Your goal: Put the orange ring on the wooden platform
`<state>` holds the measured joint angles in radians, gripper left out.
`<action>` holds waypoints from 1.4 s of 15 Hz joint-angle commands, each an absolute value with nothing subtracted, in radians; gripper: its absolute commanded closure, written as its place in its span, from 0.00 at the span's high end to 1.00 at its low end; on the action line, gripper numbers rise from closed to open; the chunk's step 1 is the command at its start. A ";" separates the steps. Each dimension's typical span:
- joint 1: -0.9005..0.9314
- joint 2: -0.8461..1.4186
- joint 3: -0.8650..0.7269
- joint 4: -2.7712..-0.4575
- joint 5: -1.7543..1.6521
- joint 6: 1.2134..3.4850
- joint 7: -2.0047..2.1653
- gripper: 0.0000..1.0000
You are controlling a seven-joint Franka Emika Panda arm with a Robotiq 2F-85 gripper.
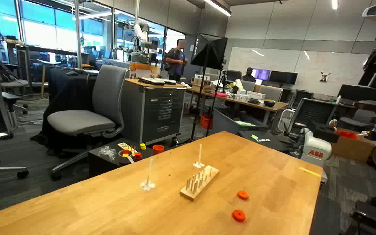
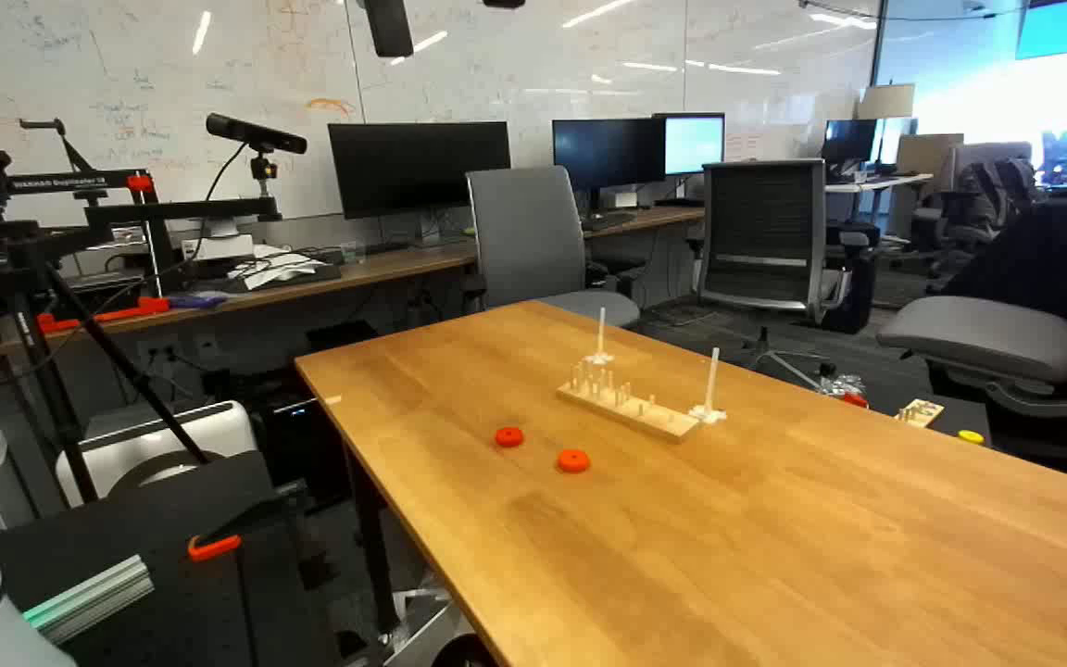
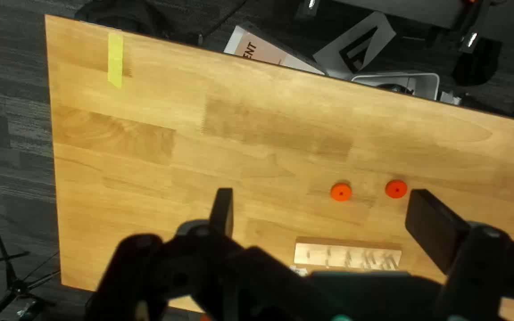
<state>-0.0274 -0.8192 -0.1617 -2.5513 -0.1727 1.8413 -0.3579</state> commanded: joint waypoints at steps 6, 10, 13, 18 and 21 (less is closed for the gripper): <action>-0.022 -0.823 -0.165 -2.541 -0.175 1.838 -0.355 1.00; -0.022 -0.823 -0.165 -2.541 -0.175 1.838 -0.355 1.00; -0.022 -0.823 -0.165 -2.541 -0.175 1.838 -0.355 1.00; -0.022 -0.823 -0.165 -2.541 -0.175 1.838 -0.355 1.00; -0.020 -0.806 -0.155 -2.534 -0.176 1.839 -0.341 1.00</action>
<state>-0.0274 -0.8232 -0.1617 -2.5455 -0.1727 1.8416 -0.3579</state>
